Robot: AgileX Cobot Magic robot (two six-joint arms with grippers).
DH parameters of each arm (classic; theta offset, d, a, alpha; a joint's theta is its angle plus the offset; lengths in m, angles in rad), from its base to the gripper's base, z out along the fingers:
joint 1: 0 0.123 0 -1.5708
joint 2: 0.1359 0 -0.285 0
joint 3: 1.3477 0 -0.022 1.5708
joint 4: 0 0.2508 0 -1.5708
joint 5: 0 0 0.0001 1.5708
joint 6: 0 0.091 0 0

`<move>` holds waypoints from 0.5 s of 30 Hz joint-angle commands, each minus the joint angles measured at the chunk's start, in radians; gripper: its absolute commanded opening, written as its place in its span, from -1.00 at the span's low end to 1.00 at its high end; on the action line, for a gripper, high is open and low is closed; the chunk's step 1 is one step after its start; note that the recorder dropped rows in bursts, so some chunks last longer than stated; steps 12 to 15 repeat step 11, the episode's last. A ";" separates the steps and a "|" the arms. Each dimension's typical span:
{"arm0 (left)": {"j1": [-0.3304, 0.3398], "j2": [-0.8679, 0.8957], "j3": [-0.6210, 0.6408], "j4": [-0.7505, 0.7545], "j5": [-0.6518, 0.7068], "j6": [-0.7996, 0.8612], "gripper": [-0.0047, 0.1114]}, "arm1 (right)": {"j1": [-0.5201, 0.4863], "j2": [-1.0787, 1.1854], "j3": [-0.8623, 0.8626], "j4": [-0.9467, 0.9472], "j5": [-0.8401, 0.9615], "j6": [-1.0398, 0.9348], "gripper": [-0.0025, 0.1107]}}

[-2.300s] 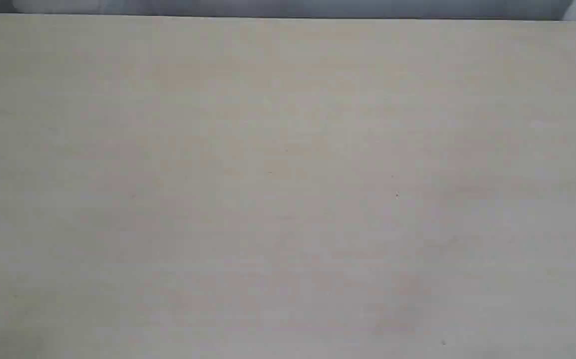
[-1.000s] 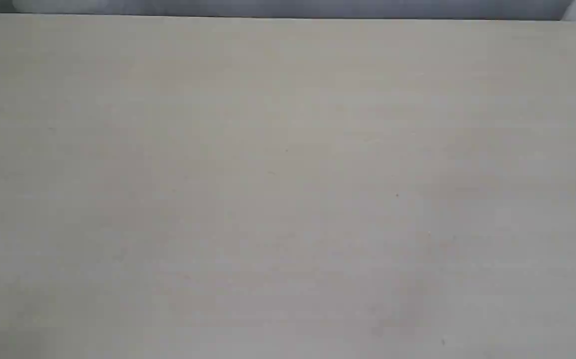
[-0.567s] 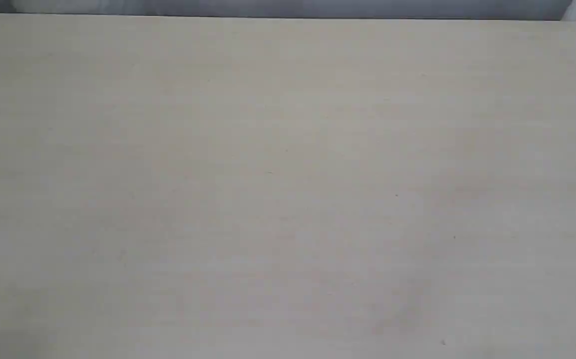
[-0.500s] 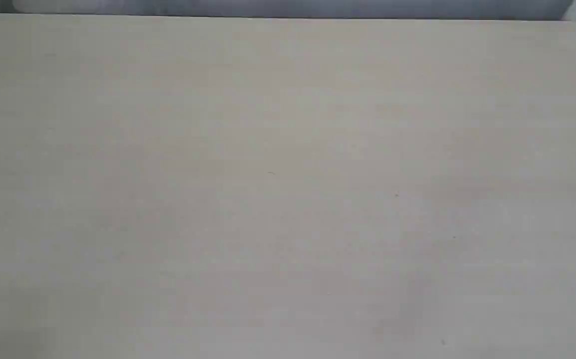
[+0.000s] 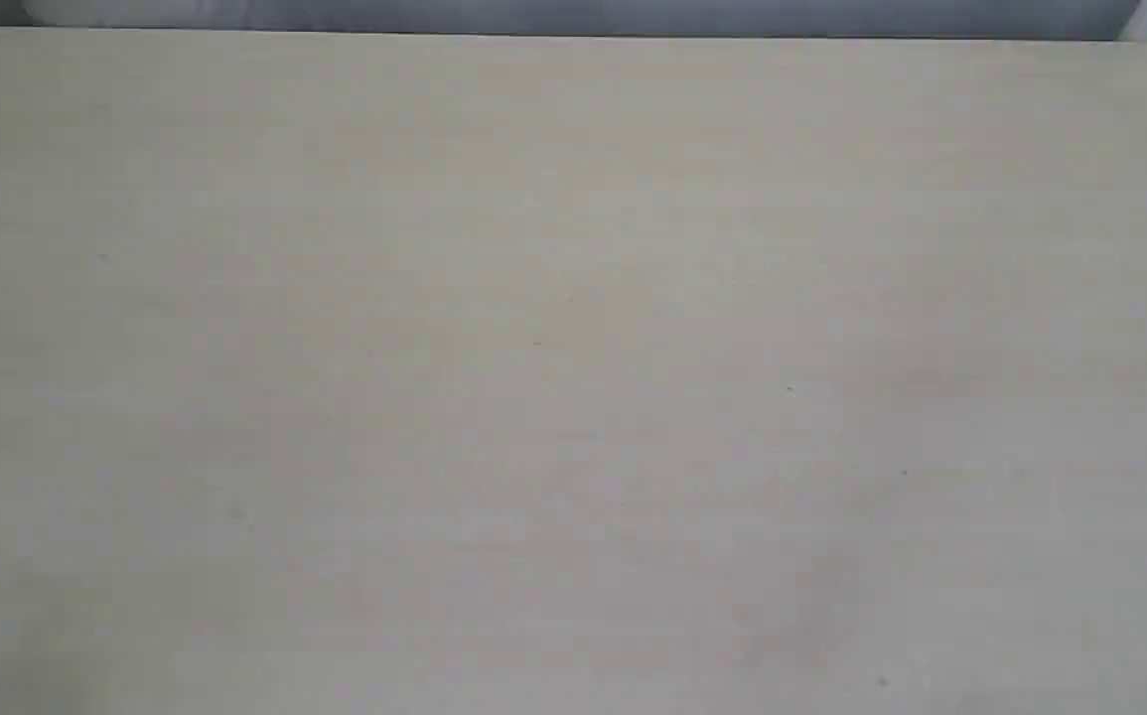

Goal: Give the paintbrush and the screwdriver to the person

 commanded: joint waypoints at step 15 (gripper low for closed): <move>-0.007 -0.002 0.002 -0.005 -0.011 -0.002 -0.92 | -0.005 -0.005 0.003 0.001 0.001 -0.008 -0.88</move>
